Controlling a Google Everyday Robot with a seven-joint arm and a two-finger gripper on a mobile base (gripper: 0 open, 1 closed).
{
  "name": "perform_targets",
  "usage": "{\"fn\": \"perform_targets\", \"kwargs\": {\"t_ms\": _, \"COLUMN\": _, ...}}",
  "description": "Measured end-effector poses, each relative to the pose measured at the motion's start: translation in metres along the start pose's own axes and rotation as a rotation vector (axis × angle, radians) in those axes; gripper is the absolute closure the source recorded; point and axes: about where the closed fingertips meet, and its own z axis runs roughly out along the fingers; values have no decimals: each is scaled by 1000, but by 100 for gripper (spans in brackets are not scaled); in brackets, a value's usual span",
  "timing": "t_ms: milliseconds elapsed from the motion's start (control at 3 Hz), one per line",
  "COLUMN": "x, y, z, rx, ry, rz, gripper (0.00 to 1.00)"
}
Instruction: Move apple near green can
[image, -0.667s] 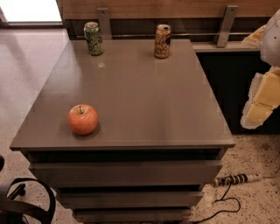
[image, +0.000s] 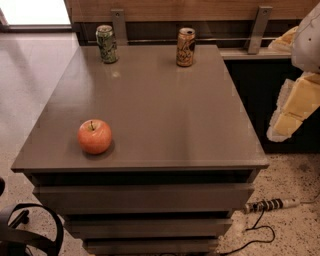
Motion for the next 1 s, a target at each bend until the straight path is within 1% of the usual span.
{"fn": "perform_targets", "kwargs": {"t_ms": 333, "x": -32, "y": -17, "z": 22, "rx": -34, "ry": -150, "rz": -28, "gripper": 0}}
{"fn": "perform_targets", "kwargs": {"t_ms": 667, "x": -82, "y": -20, "z": 54, "rx": -96, "ry": -332, "rz": -52, "gripper": 0}}
{"fn": "perform_targets", "kwargs": {"t_ms": 1000, "x": -122, "y": -14, "z": 83, "rx": -146, "ry": -457, "rz": -62, "gripper": 0}}
